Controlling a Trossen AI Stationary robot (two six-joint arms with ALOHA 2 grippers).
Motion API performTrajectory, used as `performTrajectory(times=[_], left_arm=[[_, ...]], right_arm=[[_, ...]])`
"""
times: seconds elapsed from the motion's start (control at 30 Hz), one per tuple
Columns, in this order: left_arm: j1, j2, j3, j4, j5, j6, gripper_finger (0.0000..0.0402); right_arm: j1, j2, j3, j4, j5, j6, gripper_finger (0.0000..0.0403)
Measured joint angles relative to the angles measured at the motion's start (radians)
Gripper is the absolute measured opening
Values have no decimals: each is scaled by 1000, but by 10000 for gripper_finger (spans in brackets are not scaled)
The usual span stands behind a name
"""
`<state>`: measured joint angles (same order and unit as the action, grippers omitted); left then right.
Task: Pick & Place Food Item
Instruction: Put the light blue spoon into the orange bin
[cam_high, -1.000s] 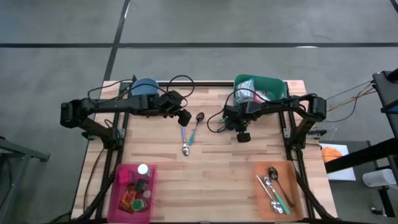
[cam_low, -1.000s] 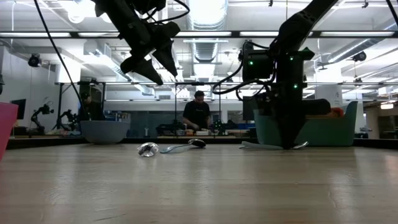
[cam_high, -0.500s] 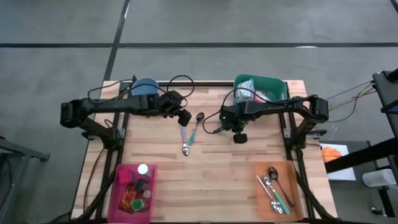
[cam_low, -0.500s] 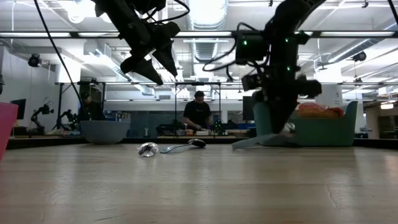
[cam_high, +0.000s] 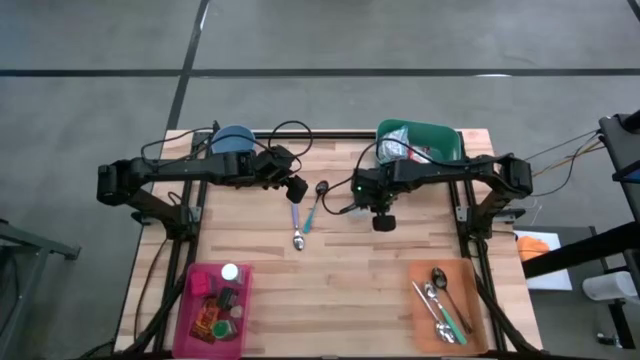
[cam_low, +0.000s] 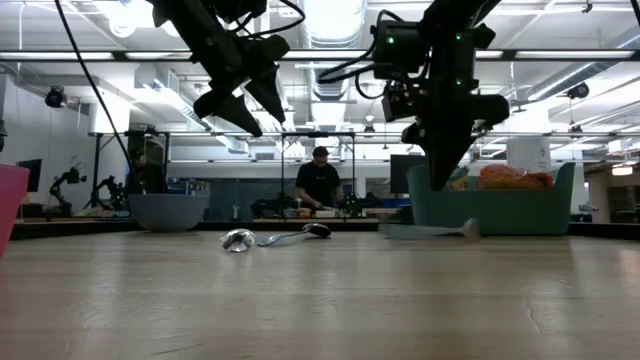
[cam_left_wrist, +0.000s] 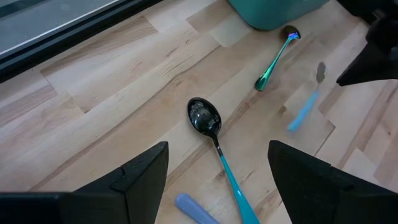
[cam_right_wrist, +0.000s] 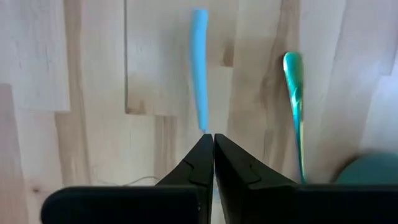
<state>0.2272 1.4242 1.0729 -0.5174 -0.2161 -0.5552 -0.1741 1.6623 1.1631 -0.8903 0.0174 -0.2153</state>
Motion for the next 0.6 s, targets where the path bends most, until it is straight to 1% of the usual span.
performTrajectory(times=[0.37, 0.6], left_arm=[[0, 0, 0, 0, 0, 0, 279], [0, 0, 0, 0, 0, 0, 279]], right_arm=[[6, 1, -66, 24, 0, 60, 11], [6, 1, -126, 72, 1, 172, 12]])
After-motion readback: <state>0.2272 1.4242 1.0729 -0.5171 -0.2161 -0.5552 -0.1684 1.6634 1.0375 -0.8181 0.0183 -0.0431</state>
